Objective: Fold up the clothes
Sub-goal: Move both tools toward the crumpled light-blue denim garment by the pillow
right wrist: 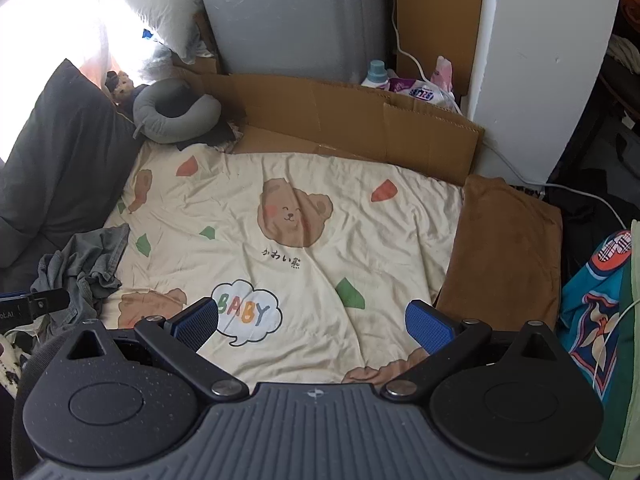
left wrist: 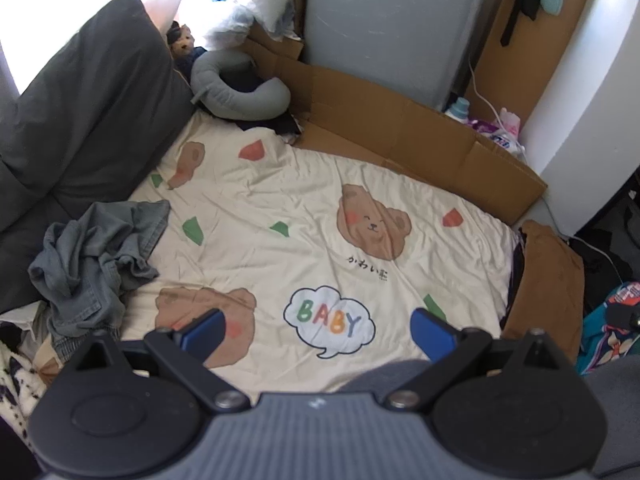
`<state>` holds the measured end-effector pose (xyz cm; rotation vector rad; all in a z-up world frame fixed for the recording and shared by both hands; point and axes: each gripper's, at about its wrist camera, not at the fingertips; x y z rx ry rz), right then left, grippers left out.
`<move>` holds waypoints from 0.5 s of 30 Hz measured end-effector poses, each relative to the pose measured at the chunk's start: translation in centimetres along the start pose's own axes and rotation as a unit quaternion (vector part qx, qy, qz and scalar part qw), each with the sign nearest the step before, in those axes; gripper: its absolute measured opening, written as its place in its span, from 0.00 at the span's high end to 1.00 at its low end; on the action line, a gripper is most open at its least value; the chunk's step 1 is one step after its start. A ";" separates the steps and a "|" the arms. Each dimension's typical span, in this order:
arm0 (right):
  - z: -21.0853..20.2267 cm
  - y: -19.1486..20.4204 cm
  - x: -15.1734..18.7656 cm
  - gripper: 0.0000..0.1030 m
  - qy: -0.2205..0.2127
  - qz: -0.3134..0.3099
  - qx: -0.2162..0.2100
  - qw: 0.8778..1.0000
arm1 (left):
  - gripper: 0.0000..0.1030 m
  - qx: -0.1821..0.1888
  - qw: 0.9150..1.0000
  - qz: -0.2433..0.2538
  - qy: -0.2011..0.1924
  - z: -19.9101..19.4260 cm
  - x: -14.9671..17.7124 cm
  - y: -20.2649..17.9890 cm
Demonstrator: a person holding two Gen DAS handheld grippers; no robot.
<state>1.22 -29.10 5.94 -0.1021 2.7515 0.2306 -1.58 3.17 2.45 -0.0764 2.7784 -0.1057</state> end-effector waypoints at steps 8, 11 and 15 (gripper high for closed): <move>-0.4 1.5 -0.8 0.00 -0.008 -0.013 -0.006 1.000 | 0.02 -0.006 1.000 -0.006 -0.004 -0.9 -0.2 2.2; -0.5 2.1 -1.1 0.00 -0.011 -0.020 -0.007 1.000 | 0.02 -0.009 1.000 -0.013 -0.004 -1.2 -0.4 3.2; -0.3 2.6 -1.8 0.00 -0.012 -0.033 -0.015 0.999 | 0.01 -0.012 1.000 -0.018 -0.011 -1.1 -0.8 4.5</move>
Point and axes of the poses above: each gripper's, at about its wrist camera, not at the fingertips, and z roughly the way its jaws point, y to its left, x to its underside, and after that the axes turned 10 degrees about y, right-handed
